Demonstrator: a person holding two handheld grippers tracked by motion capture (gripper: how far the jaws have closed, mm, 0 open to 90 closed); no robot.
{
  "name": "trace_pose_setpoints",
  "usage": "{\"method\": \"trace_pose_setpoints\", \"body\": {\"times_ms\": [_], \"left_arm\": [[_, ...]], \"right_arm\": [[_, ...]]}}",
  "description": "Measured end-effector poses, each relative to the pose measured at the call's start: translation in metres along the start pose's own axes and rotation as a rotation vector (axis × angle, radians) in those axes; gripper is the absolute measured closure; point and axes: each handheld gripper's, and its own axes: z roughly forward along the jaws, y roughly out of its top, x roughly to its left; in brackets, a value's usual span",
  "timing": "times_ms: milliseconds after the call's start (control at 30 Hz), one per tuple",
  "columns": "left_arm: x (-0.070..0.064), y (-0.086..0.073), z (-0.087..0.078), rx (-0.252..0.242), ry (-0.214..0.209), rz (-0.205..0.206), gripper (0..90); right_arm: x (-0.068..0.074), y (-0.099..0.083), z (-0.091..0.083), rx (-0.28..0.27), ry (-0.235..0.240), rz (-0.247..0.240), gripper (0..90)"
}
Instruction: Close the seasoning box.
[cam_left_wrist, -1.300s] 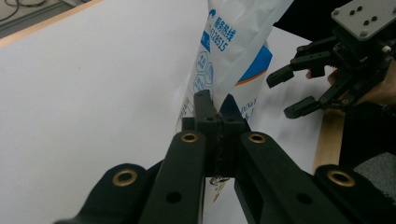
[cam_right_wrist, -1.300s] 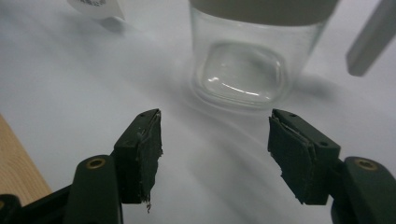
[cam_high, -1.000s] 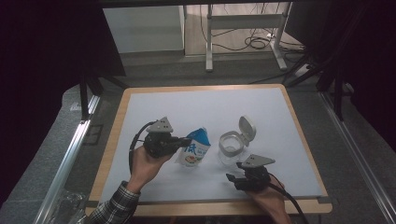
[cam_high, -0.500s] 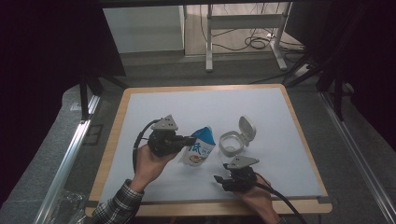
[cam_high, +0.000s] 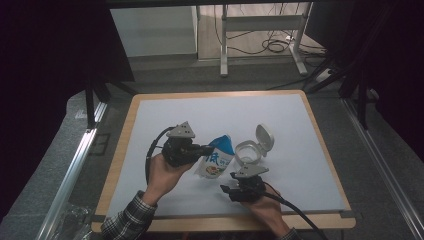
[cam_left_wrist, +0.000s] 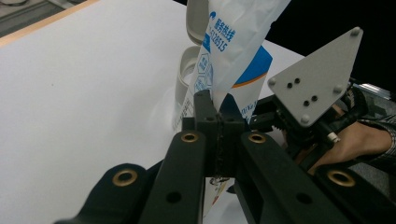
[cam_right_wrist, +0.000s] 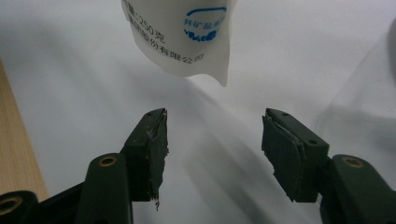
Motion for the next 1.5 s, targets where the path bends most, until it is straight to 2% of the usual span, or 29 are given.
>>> {"method": "trace_pose_setpoints", "body": {"times_ms": [167,433,933,1100,1267,1400,1433,1500], "left_arm": [[-0.001,0.002,0.000,-0.002,-0.001,-0.008,90.0],[-0.003,0.007,-0.002,-0.010,-0.010,-0.017,90.0],[-0.007,0.017,-0.007,-0.004,-0.021,-0.022,90.0],[-0.008,0.020,-0.010,-0.008,-0.031,-0.029,90.0],[-0.008,0.020,-0.011,-0.011,-0.038,-0.038,90.0],[-0.006,0.020,-0.014,-0.013,-0.045,-0.054,90.0],[-0.005,0.020,-0.014,-0.014,-0.048,-0.057,90.0],[-0.005,0.019,-0.014,-0.015,-0.049,-0.061,90.0]], "right_arm": [[0.003,0.002,0.009,0.009,-0.019,-0.007,41.1],[0.008,0.005,0.016,-0.015,-0.061,-0.037,41.4],[0.014,0.010,0.024,-0.054,-0.069,-0.042,41.4],[0.017,0.013,0.027,-0.094,-0.078,-0.068,41.4],[0.019,0.015,0.029,-0.110,-0.088,-0.065,41.4],[0.020,0.016,0.031,-0.129,-0.115,-0.088,41.4],[0.019,0.016,0.031,-0.137,-0.128,-0.108,41.4],[0.021,0.016,0.031,-0.146,-0.124,-0.101,41.4]]}}
